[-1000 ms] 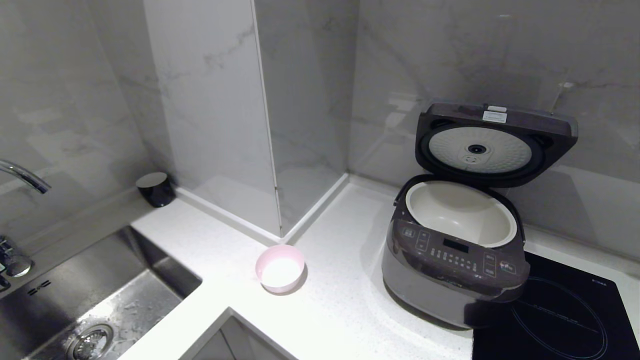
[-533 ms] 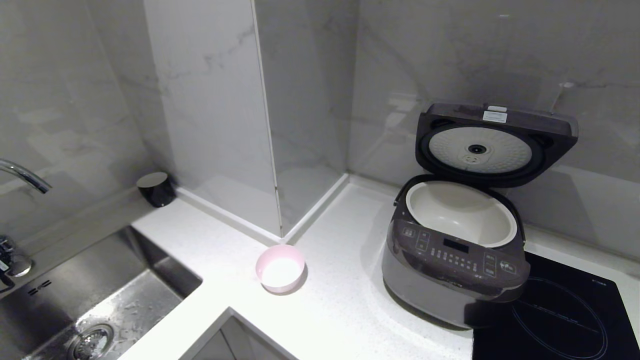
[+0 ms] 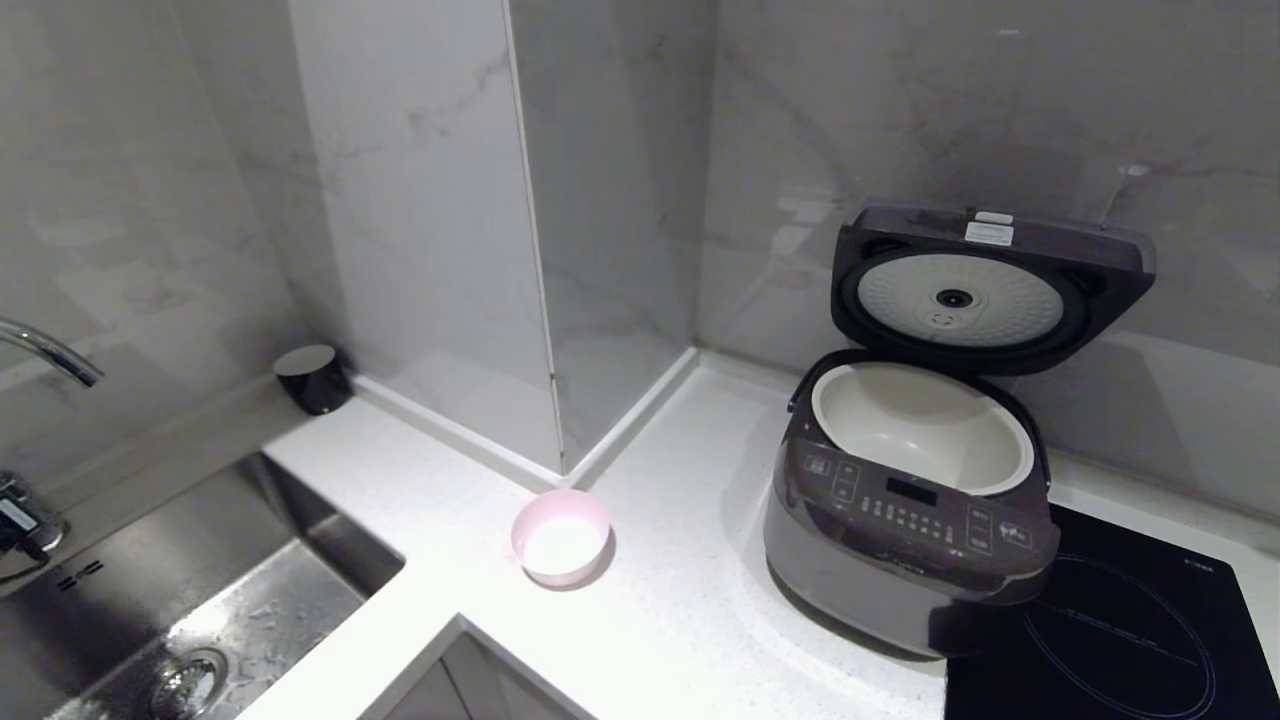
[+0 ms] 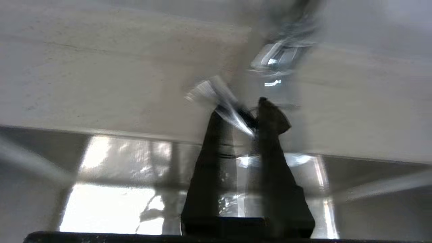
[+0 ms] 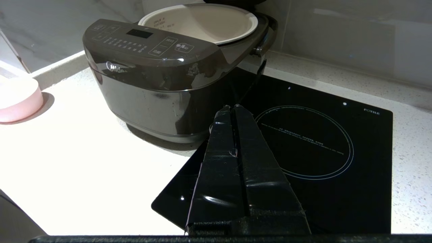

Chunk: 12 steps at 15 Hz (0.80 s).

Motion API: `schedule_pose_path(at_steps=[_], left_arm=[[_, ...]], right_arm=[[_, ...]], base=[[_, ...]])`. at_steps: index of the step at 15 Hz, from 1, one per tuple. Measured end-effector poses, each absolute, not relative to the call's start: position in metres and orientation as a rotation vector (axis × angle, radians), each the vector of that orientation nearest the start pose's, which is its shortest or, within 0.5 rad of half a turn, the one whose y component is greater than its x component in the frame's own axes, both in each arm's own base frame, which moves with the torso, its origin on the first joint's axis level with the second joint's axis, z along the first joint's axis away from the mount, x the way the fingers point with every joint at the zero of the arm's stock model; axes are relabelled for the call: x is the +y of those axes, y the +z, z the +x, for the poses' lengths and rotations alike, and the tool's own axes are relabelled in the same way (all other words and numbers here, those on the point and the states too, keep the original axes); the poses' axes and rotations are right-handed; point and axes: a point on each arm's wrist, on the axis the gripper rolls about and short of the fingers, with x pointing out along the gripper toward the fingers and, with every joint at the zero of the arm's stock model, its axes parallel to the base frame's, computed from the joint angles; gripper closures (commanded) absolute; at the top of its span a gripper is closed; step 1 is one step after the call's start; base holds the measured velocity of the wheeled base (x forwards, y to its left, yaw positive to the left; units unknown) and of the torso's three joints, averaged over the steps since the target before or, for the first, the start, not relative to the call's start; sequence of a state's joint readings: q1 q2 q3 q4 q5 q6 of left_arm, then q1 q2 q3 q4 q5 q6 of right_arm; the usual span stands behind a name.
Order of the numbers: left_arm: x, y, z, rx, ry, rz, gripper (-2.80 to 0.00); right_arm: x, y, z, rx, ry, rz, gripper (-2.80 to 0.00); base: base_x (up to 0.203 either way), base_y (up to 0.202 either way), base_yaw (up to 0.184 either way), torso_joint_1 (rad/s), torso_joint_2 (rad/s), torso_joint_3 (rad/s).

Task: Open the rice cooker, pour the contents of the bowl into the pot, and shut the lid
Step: Turn on the tap

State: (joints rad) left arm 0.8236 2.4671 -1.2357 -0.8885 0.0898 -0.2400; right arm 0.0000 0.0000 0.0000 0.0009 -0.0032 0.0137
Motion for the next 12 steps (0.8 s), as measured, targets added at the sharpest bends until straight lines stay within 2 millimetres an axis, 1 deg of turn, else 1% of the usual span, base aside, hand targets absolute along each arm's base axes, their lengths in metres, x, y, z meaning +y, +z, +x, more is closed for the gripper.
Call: schedule_pose_path(at_steps=[6, 12], left_arm=[[0.3376, 0.0136, 0.3117, 0.222, 0.942, -0.347, 0.0], [0.3334, 0.0101, 0.3074, 0.244, 0.942, -0.35, 0.0]], right_arm=[[-0.0001, 0.0754, -0.0228, 0.001, -0.003, 0.014, 0.0], [-0.0001, 0.0754, -0.0228, 0.0, -0.003, 0.014, 0.0]], base=[[0.0, 0.0, 0.0, 0.0, 0.0, 0.0], [0.0, 0.0, 0.0, 0.0, 0.0, 0.0]])
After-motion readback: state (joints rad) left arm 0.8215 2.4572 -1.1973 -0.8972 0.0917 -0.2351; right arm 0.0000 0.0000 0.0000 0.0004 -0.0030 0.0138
